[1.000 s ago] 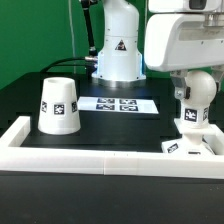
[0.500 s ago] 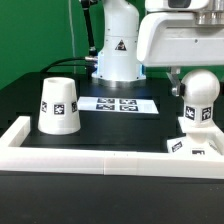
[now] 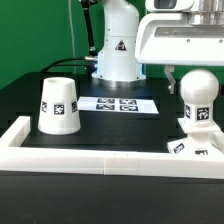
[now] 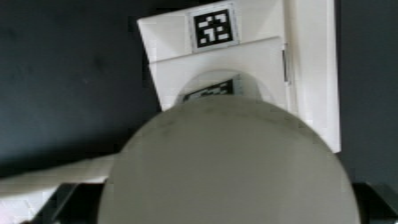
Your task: Assemble lamp
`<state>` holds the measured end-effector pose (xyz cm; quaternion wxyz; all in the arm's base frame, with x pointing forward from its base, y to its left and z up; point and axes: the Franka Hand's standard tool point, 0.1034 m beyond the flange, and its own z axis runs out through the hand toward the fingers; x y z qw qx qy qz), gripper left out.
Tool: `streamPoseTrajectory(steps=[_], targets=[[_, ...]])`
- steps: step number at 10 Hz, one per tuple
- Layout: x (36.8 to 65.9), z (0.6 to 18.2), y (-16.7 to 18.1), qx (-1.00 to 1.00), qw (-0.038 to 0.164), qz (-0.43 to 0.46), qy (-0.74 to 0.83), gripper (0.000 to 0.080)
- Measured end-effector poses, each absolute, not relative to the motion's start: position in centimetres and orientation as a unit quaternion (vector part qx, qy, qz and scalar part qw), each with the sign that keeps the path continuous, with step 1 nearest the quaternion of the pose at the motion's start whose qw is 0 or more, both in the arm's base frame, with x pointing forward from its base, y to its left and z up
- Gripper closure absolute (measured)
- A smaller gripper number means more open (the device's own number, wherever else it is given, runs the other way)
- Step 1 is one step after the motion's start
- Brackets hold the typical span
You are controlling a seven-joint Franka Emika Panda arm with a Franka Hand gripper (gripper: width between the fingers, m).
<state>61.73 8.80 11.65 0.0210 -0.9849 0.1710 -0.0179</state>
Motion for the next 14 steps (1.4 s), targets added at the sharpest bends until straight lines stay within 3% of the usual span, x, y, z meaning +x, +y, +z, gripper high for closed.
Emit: streamPoseTrajectory(steps=[6,10,11,14], targets=[[60.1,11.1,9.0,-0.899,0.014,0.047,0.435,0.0222],[60.0,11.0,8.9,-0.886,0.012,0.05,0.461,0.0222],[60.0,11.0,8.9,-0.886,0.012,0.05,0.46,0.012],[59.8,11.8,9.4,-0.894,0.012,0.049,0.445,0.0101]])
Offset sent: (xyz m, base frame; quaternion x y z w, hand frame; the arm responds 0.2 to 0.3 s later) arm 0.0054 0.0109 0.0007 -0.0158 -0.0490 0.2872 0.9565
